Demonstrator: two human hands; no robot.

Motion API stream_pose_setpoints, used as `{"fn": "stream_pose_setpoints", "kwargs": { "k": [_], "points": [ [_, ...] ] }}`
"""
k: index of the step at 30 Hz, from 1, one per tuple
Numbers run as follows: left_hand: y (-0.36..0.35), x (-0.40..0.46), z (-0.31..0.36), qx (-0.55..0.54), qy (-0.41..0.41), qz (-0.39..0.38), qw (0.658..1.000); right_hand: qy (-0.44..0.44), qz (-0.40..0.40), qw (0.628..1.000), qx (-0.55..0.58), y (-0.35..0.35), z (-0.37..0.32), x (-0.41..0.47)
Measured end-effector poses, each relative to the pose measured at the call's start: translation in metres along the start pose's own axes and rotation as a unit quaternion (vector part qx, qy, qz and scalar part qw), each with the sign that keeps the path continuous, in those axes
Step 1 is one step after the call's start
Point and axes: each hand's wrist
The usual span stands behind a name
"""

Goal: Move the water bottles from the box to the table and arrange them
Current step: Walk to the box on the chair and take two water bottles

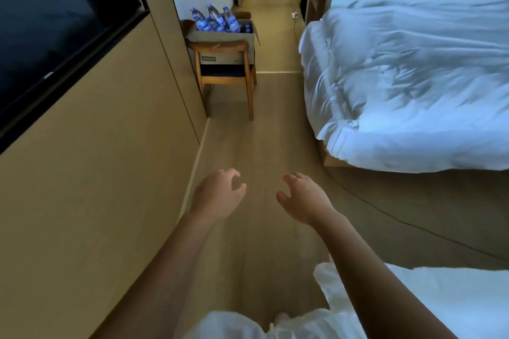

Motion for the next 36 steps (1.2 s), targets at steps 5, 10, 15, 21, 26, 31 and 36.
{"fn": "stream_pose_setpoints", "kwargs": {
  "k": [5,10,15,21,26,31,36],
  "points": [
    [-0.003,0.094,0.004,-0.008,0.012,-0.017,1.000,0.001,-0.021,1.000,0.001,0.016,0.012,0.089],
    [-0.001,0.201,-0.002,-0.024,-0.003,-0.004,1.000,0.003,-0.015,1.000,-0.003,0.023,0.019,0.190],
    [0.018,0.325,-0.023,-0.025,-0.014,-0.007,1.000,-0.001,0.005,1.000,-0.004,0.036,0.005,0.316],
    [0.056,0.465,-0.049,-0.026,-0.028,-0.005,0.999,-0.009,0.022,1.000,0.006,0.054,-0.016,0.447],
    [0.063,0.547,-0.056,-0.020,-0.040,-0.025,0.999,-0.031,0.015,0.999,0.024,0.062,-0.013,0.528],
    [0.063,0.635,-0.053,-0.023,-0.048,-0.033,0.998,-0.029,0.009,0.999,0.033,0.076,-0.003,0.617],
    [0.065,0.747,-0.032,-0.026,-0.053,-0.010,0.998,-0.013,0.005,0.999,0.046,0.103,0.017,0.723]
  ]
}}
Point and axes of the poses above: each hand's wrist, its own x-axis towards the middle knuckle, its own y-axis out of the back of the hand, z = x × y, and after that the axes turned 5 degrees about x, right-handed
